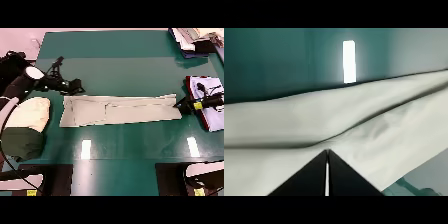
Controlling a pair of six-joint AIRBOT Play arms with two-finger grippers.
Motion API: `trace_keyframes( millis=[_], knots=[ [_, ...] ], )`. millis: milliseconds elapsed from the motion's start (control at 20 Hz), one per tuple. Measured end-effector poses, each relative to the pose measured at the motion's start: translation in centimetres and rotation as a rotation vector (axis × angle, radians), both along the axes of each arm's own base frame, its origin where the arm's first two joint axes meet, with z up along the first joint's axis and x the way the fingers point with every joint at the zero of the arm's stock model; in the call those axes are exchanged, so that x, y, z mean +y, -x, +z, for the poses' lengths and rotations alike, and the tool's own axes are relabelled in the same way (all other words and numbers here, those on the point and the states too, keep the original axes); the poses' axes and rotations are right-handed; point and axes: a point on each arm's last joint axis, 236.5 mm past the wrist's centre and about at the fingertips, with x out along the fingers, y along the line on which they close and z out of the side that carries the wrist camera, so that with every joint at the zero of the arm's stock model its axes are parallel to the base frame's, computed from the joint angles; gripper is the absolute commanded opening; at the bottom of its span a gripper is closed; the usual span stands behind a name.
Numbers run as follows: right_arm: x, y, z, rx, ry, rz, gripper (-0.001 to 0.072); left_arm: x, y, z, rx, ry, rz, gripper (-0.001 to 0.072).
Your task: Fold the shirts.
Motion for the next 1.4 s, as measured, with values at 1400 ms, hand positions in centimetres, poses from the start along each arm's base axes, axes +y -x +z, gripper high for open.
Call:
trace_keyframes(
  millis=[1400],
  knots=[
    [27.2,-3.8,32.1,-0.845,0.061,0.446,0.0012,-17.1,-1.0,-6.5,0.071,-0.017,-0.248,0.0028]
  ],
)
